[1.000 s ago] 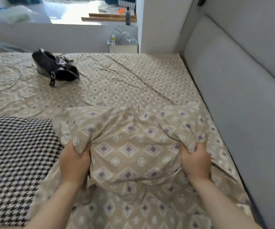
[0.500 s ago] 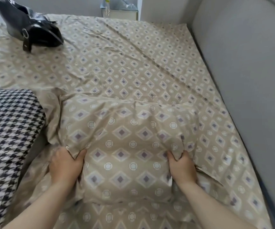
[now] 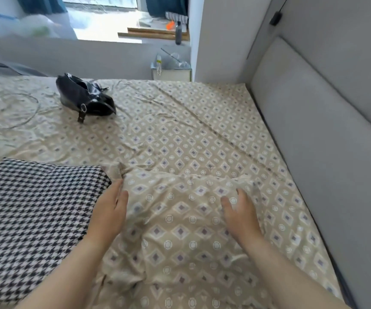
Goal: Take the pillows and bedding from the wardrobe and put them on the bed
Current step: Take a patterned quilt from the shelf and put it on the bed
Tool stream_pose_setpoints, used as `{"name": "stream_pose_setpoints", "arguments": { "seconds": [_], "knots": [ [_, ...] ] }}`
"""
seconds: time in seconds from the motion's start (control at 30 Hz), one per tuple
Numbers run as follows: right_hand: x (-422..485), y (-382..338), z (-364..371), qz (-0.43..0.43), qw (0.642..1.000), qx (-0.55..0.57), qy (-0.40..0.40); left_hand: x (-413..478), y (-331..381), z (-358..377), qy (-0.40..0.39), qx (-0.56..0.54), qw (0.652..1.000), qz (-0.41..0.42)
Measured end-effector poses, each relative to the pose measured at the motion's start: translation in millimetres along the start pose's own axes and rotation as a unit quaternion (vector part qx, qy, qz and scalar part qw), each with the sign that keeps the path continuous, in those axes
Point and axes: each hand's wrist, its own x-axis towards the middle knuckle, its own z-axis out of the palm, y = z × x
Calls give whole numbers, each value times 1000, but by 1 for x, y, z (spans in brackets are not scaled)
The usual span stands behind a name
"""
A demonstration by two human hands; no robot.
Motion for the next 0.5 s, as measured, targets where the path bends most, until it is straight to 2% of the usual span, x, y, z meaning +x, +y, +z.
{"name": "stream_pose_setpoints", "arguments": {
  "seconds": [0.17, 0.5],
  "knots": [
    [-30, -123, -55, -101, 993, 64, -13, 8, 84, -102, 34, -7, 996, 78],
    [-107, -304, -161, -270, 957, 101, 8, -46, 205, -293, 130, -26, 986, 105]
  ]
}}
